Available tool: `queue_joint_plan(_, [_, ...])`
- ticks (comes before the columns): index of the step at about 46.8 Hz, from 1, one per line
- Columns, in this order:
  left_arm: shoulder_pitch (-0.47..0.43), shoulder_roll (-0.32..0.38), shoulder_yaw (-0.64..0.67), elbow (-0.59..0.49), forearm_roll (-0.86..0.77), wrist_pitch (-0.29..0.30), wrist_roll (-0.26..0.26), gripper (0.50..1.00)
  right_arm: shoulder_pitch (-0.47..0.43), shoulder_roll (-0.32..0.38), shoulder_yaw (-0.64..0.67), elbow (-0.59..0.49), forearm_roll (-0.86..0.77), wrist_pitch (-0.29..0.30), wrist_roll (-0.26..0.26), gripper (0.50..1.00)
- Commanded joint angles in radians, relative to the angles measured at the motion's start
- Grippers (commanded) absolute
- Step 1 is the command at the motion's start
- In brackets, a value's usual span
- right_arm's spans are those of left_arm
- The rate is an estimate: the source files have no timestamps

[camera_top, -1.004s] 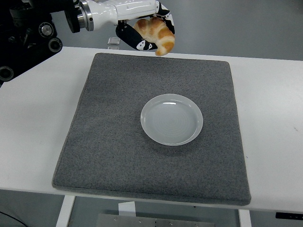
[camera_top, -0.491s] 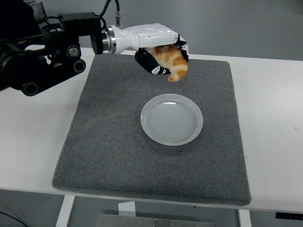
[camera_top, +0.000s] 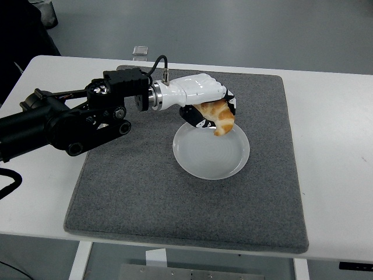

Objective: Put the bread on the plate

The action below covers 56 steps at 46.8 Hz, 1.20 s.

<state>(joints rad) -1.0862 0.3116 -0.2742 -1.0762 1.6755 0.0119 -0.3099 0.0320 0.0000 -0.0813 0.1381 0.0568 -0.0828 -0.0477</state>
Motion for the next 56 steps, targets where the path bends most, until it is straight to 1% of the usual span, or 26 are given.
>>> queue_joint_plan(1, [0.017,-0.006,0.001,0.004,0.007,0.0,0.0,0.5,0.0,0.0,0.0,0.0,0.0,0.0,0.0,0.954])
queue_joint_plan(7, [0.032,-0.025,0.029,0.027,0.009,0.008,0.0,0.5,0.0,0.0,0.0,0.0,0.0,0.0,0.0,0.952])
queue_joint_plan(15, [0.035,-0.035,0.078,0.058,0.007,0.045,0.002,0.5,0.0,0.0,0.0,0.0,0.0,0.0,0.0,0.952])
queue_joint_plan(20, [0.042,-0.035,0.107,0.059,0.006,0.071,0.002,0.5,0.0,0.0,0.0,0.0,0.0,0.0,0.0,0.952])
queue_joint_plan(25, [0.06,-0.045,0.109,0.058,0.004,0.098,0.002,0.5,0.0,0.0,0.0,0.0,0.0,0.0,0.0,0.952])
queue_joint_plan(38, [0.068,-0.043,0.11,0.058,0.004,0.103,0.002,0.5,0.0,0.0,0.0,0.0,0.0,0.0,0.0,0.952])
queue_joint_plan(40, [0.071,-0.043,0.112,0.058,0.006,0.102,0.002,0.525,0.0,0.0,0.0,0.0,0.0,0.0,0.0,0.952])
queue_joint_plan(46, [0.075,-0.042,0.112,0.055,0.006,0.103,0.002,0.653,0.0,0.0,0.0,0.0,0.0,0.0,0.0,0.952])
queue_joint_plan(48, [0.075,-0.042,0.112,0.055,0.006,0.103,0.002,0.675,0.0,0.0,0.0,0.0,0.0,0.0,0.0,0.952])
queue_joint_plan(50, [0.075,-0.042,0.112,0.055,0.006,0.102,0.002,0.707,0.0,0.0,0.0,0.0,0.0,0.0,0.0,0.952])
queue_joint_plan(55, [0.075,-0.042,0.112,0.055,0.006,0.103,0.002,0.748,0.0,0.0,0.0,0.0,0.0,0.0,0.0,0.952])
queue_joint_plan(56, [0.075,-0.042,0.112,0.055,0.006,0.103,0.002,0.769,0.0,0.0,0.0,0.0,0.0,0.0,0.0,0.952])
